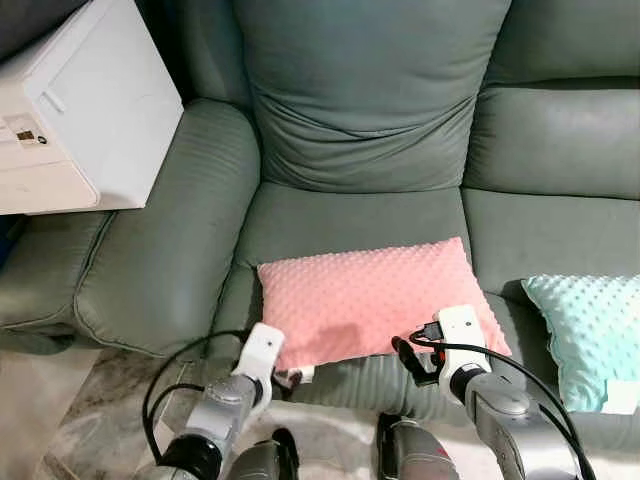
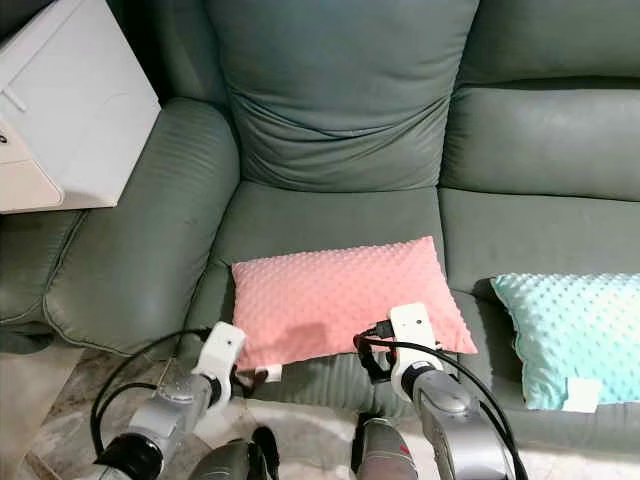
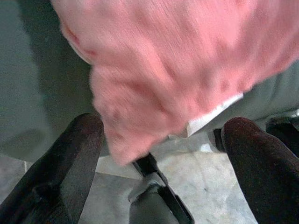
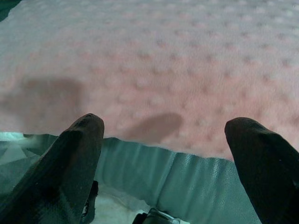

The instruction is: Move the pillow to the sofa

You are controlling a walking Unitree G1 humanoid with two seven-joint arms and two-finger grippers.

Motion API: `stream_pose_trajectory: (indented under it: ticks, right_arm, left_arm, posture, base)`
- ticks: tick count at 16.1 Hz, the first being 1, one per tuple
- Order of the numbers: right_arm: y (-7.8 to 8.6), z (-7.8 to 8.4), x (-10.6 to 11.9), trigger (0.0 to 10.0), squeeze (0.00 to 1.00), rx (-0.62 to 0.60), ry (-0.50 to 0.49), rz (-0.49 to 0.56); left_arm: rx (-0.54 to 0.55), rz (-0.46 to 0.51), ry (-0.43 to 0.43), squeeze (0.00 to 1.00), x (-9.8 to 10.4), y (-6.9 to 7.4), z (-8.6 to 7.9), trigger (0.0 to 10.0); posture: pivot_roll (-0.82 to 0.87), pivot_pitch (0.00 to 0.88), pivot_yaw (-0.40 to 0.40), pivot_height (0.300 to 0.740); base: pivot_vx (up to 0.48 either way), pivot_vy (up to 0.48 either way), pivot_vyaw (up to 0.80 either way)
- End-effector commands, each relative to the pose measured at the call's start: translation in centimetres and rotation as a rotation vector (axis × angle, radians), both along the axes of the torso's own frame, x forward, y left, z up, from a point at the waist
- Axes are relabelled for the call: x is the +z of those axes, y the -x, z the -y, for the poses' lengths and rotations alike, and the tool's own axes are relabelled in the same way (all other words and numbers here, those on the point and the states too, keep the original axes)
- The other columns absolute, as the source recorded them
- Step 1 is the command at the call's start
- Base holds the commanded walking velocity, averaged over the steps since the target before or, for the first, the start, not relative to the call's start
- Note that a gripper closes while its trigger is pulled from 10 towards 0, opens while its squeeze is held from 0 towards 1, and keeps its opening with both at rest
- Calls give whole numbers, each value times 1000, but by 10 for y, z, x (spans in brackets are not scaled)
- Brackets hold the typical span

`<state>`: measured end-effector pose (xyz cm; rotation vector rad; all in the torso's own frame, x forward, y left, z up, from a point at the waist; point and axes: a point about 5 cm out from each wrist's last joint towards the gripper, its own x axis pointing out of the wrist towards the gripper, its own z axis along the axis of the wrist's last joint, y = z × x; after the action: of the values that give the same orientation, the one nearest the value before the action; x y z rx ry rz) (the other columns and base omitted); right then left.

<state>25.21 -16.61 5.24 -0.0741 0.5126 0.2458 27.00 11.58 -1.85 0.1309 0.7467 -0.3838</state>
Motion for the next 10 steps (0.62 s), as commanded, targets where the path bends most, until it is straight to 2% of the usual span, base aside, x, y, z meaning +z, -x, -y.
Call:
stream_pose_trajectory:
  ticks: [1, 5, 9, 10]
  right_arm:
    - [3, -5, -2, 10000, 737, 11, 1, -7]
    - [1, -8, 0, 10000, 714, 19, -2, 4]
    - [0, -8, 1, 10000, 635, 22, 0, 7]
    - [0, -8, 1, 10000, 475, 22, -1, 7]
  left_arm:
    - [56, -12, -48, 0, -9, 5, -13, 10000]
    - [145, 69, -61, 0, -1, -9, -22, 10000]
    - [178, 120, -72, 0, 7, -19, -23, 10000]
    - [171, 129, -73, 0, 8, -21, -21, 10000]
  posture:
    - [-232, 292, 106, 740]
    - [-232, 292, 103, 740]
    - [-234, 291, 102, 740]
    - [-235, 291, 102, 740]
  base:
    - [0, 0, 0]
    - [0, 0, 0]
    - [0, 0, 0]
    - [0, 0, 0]
